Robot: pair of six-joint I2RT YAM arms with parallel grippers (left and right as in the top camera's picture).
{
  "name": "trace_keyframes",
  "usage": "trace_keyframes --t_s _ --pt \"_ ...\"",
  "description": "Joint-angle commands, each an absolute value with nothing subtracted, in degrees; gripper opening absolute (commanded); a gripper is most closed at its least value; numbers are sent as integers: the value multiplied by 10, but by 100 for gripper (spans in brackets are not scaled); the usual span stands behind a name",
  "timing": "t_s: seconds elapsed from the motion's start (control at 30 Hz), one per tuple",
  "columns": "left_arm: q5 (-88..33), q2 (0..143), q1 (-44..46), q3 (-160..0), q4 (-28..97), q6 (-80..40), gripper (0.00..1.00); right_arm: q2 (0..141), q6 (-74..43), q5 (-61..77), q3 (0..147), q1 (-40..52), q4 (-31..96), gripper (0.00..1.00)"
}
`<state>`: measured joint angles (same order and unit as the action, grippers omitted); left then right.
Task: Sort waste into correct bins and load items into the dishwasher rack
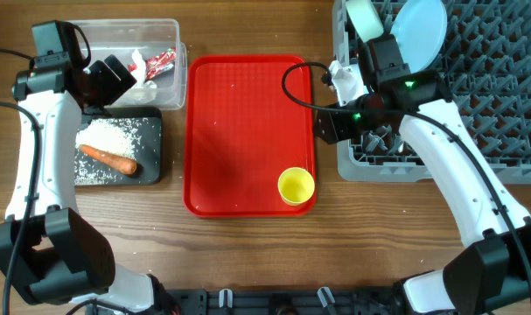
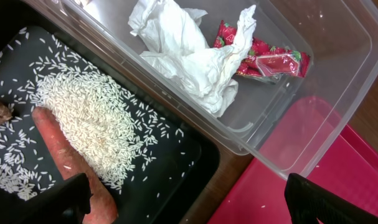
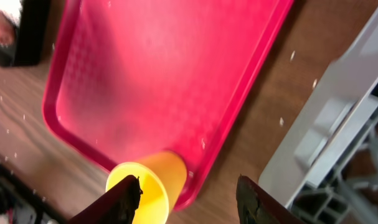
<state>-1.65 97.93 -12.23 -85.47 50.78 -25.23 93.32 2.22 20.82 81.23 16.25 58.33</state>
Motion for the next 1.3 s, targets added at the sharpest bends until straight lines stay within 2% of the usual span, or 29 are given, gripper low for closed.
trace_keyframes --t_s 0.0,0.07,0.17,0.27,0.33,0.47,0.53,0.6,0.7,0.8,0.87,0.9,0.93,1.07,1.17,1.27 --pt "-21 983 -123 -853 507 -258 100 925 13 220 811 162 554 55" --pt "-42 983 -123 -853 506 -263 100 924 13 220 819 161 545 60" --pt "-105 983 -123 -853 516 -262 100 919 13 219 827 158 546 63" --pt "-281 984 -95 -853 537 -187 100 916 13 220 827 124 533 66" --pt "-287 984 -19 -853 566 -147 97 916 10 220 829 87 525 67" --pt "-282 984 184 -853 578 -57 99 916 -2 226 829 -1 519 68" --pt "-202 1000 288 -853 580 -34 96 916 -2 226 829 -19 523 68" --pt "-176 1031 345 -853 596 -23 94 916 -1 226 829 -21 526 68" --pt "-160 1080 381 -853 645 -17 81 916 -2 226 829 -21 527 68" --pt "-139 1099 382 -853 660 -17 75 916 -2 226 829 -21 528 68" --pt "-138 1102 382 -853 641 -17 45 916 -2 226 829 -21 532 68" --pt "-138 1104 382 -853 636 -17 38 916 -2 226 829 -21 533 68" --pt "-138 1106 382 -853 631 -18 34 916 -2 226 829 -21 533 68" --pt "-138 1134 385 -853 624 -21 33 916 -1 225 829 -21 534 68" --pt "-138 1135 385 -853 620 -21 4 916 -1 216 829 -21 533 67" --pt "-139 1134 383 -858 616 -22 4 916 -1 217 829 -21 534 68"
